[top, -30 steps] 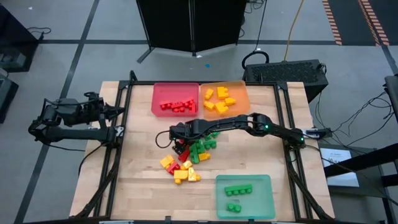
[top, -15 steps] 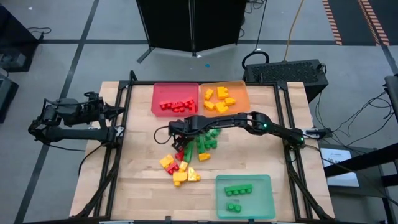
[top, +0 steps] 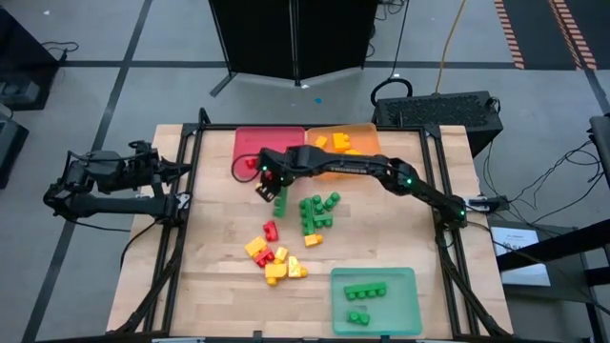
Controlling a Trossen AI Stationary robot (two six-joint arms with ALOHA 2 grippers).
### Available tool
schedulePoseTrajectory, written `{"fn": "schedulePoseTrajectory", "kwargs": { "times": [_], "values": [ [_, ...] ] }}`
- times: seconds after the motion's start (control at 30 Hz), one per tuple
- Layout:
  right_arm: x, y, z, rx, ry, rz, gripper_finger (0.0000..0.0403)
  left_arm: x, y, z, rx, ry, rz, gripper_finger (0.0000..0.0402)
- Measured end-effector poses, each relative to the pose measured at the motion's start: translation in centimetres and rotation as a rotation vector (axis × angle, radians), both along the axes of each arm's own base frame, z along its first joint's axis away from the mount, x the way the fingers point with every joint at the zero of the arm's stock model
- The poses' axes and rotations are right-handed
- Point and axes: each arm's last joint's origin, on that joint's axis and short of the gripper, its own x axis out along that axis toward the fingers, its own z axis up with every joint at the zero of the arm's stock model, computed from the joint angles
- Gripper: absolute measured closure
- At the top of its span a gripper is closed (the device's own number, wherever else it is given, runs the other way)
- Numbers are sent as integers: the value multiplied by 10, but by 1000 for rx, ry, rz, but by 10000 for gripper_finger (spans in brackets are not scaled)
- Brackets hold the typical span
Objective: Sort blocks
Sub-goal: Put the green game piece into the green bin
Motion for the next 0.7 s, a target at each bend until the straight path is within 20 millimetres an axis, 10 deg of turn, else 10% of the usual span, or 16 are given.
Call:
{"fn": "schedulePoseTrajectory", "kwargs": {
  "times": [0.4,0.7],
  "values": [
    [-7,26,-5,69,110,161,200,0,0,0,21,7,-6,400],
    [-8,30,-5,61,128,253,27,0,0,0,22,7,1,400]
  ]
}}
